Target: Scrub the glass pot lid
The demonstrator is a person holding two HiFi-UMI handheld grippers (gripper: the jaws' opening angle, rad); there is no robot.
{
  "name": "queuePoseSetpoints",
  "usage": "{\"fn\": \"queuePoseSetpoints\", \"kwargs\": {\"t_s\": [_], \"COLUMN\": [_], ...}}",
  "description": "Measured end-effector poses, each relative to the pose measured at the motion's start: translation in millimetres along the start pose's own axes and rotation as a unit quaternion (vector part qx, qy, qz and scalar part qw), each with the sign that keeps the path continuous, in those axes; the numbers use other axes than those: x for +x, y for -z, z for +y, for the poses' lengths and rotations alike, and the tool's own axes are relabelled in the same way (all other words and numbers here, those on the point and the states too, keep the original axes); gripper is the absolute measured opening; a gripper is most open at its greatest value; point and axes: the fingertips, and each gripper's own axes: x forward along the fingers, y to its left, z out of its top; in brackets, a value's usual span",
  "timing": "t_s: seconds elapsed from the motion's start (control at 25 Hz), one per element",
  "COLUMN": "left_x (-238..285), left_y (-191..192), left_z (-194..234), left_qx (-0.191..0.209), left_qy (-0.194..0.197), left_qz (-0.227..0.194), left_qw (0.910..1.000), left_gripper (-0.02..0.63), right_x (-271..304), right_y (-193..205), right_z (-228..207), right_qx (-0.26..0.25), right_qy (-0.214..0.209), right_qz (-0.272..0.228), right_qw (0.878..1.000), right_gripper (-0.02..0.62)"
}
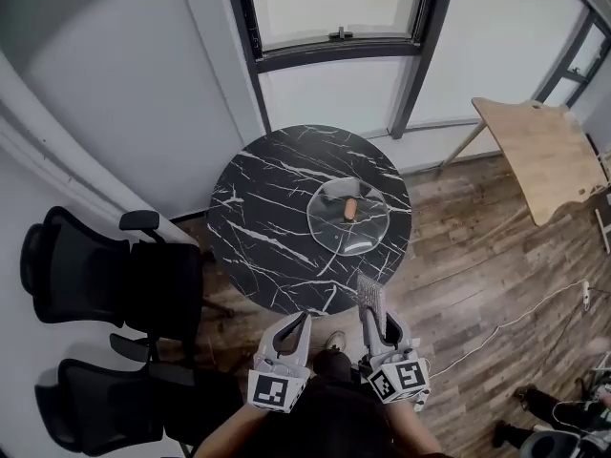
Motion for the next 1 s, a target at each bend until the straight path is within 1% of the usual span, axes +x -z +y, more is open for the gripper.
{"fn": "queuePoseSetpoints", "kwargs": {"t_s": [0.2, 0.44, 0.6, 0.76, 0.92, 1.0], "left_x": [19, 40, 59, 83, 104, 112], "left_y": [2, 4, 8, -3, -4, 0], "left_z": [-4, 8, 22, 42, 71, 83], "left_qx": [0.003, -0.001, 0.007, 0.014, -0.001, -0.002], "left_qy": [-0.013, -0.018, -0.001, 0.020, 0.047, 0.064], "left_qz": [0.015, 0.026, 0.028, 0.026, 0.029, 0.031], "left_qw": [0.9998, 0.9995, 0.9996, 0.9994, 0.9985, 0.9975], "left_gripper": [0.003, 0.003, 0.003, 0.003, 0.003, 0.003], "right_x": [13, 29, 40, 60, 89, 102], "right_y": [-5, -3, -6, -12, -12, -8], "right_z": [-24, -44, -49, -52, -55, -57], "right_qx": [0.006, 0.013, 0.008, 0.000, -0.008, -0.012], "right_qy": [-0.006, 0.005, 0.018, 0.039, 0.071, 0.085], "right_qz": [0.006, 0.010, 0.010, 0.014, 0.013, 0.015], "right_qw": [1.000, 1.000, 1.000, 0.999, 0.997, 0.996], "right_gripper": [0.075, 0.077, 0.076, 0.076, 0.077, 0.075]}}
